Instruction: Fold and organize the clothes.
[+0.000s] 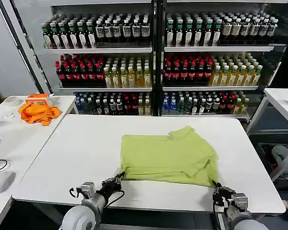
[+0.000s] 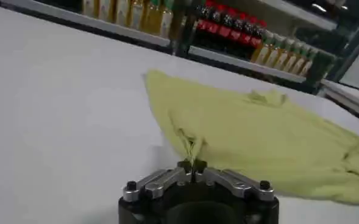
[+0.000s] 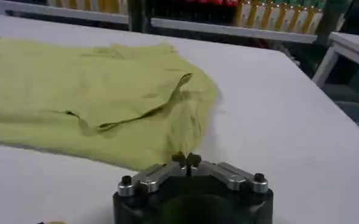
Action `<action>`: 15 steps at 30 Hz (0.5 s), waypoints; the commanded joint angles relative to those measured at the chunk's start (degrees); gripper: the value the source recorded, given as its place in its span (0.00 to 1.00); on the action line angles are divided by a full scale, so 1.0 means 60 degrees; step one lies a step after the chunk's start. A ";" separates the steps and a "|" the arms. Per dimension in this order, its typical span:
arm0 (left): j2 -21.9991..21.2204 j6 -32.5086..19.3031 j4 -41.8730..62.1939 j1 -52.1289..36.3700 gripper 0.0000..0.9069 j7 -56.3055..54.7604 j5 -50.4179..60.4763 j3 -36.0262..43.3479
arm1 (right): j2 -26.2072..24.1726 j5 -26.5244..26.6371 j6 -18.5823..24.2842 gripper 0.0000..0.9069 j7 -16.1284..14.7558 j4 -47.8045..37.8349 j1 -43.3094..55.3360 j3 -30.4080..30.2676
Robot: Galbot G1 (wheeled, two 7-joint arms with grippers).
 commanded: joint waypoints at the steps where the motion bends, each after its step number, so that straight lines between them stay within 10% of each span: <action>1: 0.0092 -0.0059 -0.2036 0.2540 0.02 0.0130 -0.0072 -0.0899 | -0.0113 -0.0110 -0.0123 0.00 -0.0090 0.1424 -0.1891 0.0676; 11: 0.0121 -0.0107 -0.2737 0.3712 0.02 0.0160 0.0693 -0.1415 | -0.0086 -0.0491 -0.0433 0.03 -0.0008 0.1662 -0.2246 0.0588; 12: 0.0117 -0.0088 -0.2780 0.3762 0.02 0.0169 0.0782 -0.1457 | -0.0056 -0.0537 -0.0457 0.32 0.0017 0.1625 -0.2187 0.0559; 13: 0.0115 -0.0060 -0.2809 0.3797 0.08 0.0173 0.0831 -0.1490 | -0.0038 -0.0622 -0.0457 1.00 0.0026 0.1593 -0.2116 0.0526; 15: 0.0113 -0.0010 -0.2859 0.3829 0.63 0.0174 0.0884 -0.1549 | 0.0041 -0.0875 -0.0455 1.00 0.0064 0.1535 -0.1958 0.0482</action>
